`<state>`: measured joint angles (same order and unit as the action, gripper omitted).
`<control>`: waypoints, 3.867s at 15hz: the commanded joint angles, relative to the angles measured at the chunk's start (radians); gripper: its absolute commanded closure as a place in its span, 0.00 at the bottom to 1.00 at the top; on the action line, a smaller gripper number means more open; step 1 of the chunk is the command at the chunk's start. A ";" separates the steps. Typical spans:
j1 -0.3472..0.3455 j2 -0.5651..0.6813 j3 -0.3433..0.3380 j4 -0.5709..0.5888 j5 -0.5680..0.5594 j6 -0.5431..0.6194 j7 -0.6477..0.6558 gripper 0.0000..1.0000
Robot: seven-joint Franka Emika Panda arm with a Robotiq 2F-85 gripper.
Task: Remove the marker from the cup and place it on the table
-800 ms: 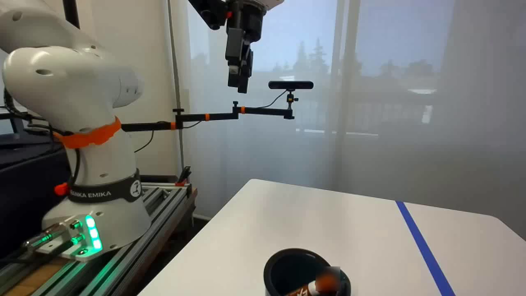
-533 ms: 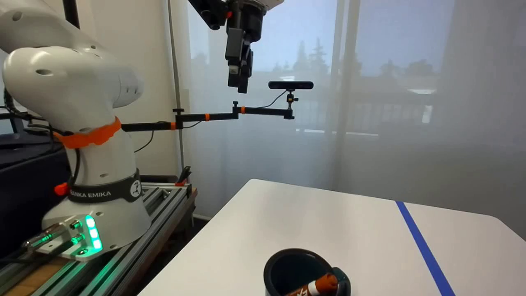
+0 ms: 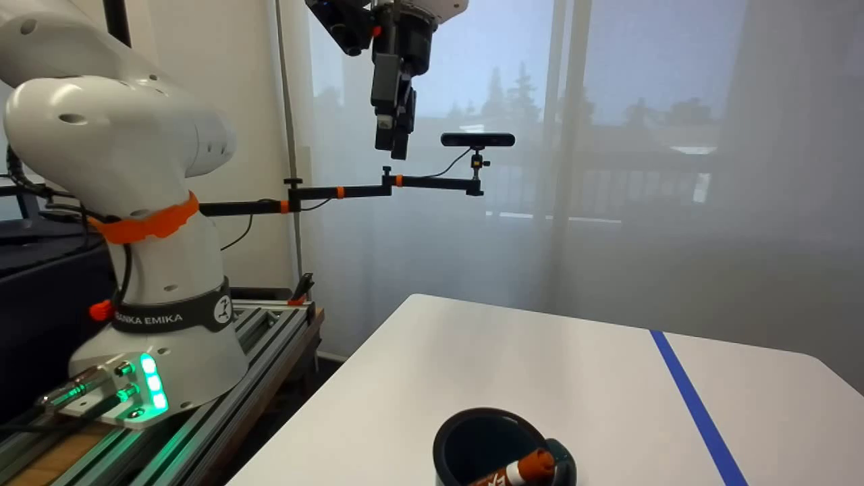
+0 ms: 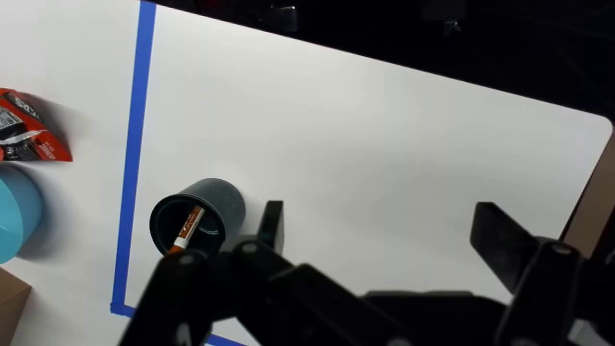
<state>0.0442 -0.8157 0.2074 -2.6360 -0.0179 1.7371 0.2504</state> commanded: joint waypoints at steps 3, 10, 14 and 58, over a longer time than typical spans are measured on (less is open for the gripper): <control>-0.020 -0.024 -0.014 -0.152 -0.036 0.223 0.032 0.00; -0.143 0.042 -0.050 -0.134 -0.113 0.416 0.089 0.00; -0.215 0.073 -0.085 -0.134 -0.142 0.510 0.095 0.00; -0.552 0.748 -0.195 -0.131 -0.810 1.242 0.490 0.43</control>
<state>-0.4975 -0.0804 0.0193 -2.7671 -0.7526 2.9459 0.6670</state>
